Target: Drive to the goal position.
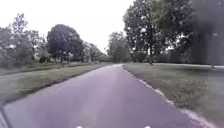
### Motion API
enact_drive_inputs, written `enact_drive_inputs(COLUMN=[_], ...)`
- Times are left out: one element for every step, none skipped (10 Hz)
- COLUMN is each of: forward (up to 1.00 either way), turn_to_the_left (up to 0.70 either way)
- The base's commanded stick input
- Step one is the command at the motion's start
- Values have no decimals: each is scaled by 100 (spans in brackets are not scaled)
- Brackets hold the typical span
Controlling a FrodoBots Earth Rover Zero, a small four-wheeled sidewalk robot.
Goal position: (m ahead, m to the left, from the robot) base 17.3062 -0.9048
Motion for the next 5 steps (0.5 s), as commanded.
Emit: enact_drive_inputs(forward=[70, 70, 70, 70, 70], turn_to_the_left=[0, 0, 0, 0, 0])
